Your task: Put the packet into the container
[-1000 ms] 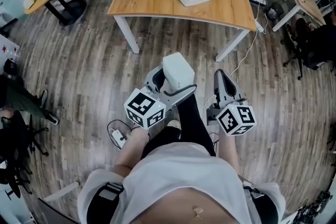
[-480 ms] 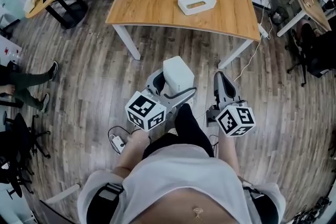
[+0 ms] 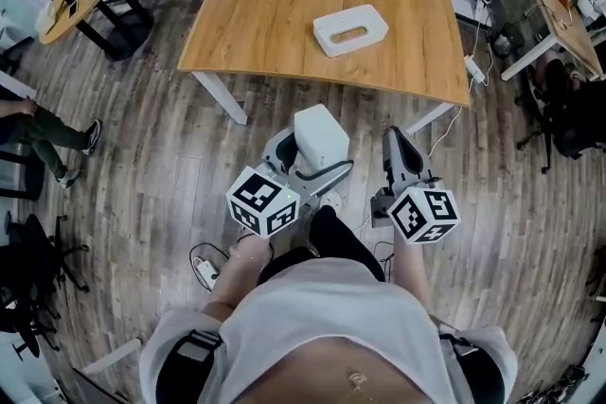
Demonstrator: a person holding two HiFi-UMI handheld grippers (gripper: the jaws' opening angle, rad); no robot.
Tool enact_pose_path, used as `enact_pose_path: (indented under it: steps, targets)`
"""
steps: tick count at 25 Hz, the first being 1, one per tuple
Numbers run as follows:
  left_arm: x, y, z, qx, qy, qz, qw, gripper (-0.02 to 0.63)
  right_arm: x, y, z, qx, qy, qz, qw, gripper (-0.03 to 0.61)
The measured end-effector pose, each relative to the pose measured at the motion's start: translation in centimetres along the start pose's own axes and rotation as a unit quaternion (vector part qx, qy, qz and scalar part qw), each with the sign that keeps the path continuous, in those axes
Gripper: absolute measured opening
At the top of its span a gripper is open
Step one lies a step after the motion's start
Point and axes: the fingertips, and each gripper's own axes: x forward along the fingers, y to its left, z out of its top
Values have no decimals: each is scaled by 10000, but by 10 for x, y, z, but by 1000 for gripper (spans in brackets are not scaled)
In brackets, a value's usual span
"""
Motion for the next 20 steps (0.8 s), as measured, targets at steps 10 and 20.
enact_pose_path:
  steps: [10, 20]
  targets:
    - [64, 43, 13, -63, 78, 49, 9999, 454, 59, -43, 19, 43, 59, 81, 9999, 11]
    - [109, 73, 19, -32, 58, 176, 9998, 454, 103, -77, 31, 42, 65, 227, 9997, 11]
